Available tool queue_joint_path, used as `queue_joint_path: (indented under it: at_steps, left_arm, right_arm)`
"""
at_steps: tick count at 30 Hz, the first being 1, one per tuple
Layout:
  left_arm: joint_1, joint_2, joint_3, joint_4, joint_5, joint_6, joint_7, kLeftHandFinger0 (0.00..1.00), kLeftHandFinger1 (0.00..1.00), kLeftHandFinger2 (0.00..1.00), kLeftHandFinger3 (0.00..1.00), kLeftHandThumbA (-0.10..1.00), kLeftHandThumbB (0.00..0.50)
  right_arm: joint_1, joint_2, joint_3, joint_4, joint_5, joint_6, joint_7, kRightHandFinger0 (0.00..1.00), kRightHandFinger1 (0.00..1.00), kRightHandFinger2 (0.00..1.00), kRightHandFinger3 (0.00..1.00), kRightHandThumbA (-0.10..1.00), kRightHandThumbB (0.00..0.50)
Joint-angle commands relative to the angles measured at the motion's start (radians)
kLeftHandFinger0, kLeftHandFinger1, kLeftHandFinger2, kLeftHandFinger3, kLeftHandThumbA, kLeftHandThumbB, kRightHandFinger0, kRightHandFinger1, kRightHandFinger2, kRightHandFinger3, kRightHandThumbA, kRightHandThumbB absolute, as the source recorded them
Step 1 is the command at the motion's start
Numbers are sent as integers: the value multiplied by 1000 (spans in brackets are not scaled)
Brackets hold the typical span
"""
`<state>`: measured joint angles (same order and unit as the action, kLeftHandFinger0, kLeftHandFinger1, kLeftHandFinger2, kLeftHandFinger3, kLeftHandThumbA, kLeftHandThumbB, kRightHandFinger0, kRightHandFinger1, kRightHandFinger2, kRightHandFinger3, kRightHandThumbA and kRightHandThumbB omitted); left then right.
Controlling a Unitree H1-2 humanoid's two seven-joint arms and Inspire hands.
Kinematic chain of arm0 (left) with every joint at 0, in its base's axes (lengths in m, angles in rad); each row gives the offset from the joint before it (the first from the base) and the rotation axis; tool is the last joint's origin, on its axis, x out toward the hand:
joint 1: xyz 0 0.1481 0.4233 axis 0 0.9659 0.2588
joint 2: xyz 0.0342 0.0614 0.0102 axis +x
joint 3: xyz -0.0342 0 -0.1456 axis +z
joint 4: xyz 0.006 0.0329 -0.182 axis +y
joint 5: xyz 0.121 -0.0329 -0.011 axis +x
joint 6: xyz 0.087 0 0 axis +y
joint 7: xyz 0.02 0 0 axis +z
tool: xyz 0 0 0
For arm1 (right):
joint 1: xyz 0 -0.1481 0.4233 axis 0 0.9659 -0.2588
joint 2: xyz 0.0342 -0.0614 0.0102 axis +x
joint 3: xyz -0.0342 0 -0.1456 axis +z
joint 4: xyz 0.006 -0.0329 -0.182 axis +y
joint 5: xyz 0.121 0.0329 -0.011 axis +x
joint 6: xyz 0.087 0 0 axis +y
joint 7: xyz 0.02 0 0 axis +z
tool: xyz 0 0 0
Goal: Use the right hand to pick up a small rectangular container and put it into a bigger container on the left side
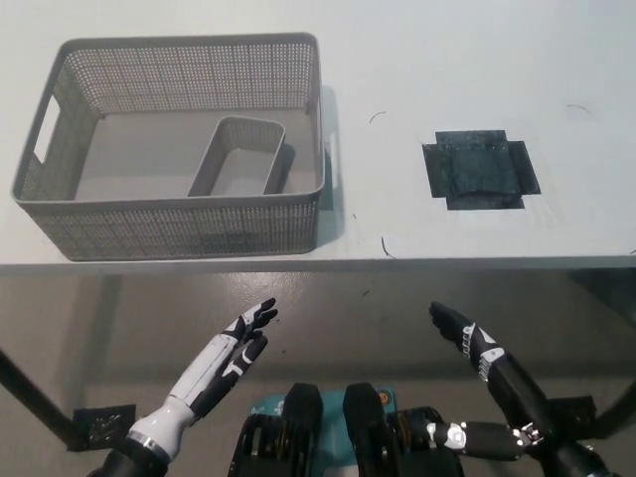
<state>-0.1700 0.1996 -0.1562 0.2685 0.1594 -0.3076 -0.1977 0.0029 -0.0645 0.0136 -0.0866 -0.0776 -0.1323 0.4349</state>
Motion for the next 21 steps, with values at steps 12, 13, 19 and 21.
queue_joint_path:
  at_steps: [12,13,19,21]
  left_arm:
    - [69,-5,23,-56,-2,-81,31,1000,1000,1000,1000,1000,257]
    - [78,-6,24,-61,-2,-77,33,1000,1000,1000,1000,1000,250]
    - [109,-11,31,-57,-5,-90,38,1000,1000,1000,1000,1000,242]
    - [118,-13,32,-59,-4,-91,39,1000,1000,1000,1000,1000,240]
  right_arm:
    - [-55,-10,7,168,85,-120,-58,1000,1000,1000,1000,1000,128]
    - [-49,-12,13,165,80,-120,-59,1000,1000,1000,1000,1000,123]
    - [-35,-12,34,172,72,-127,-68,1000,1000,1000,1000,1000,100]
    - [-32,-14,39,173,75,-126,-66,1000,1000,1000,1000,1000,102]
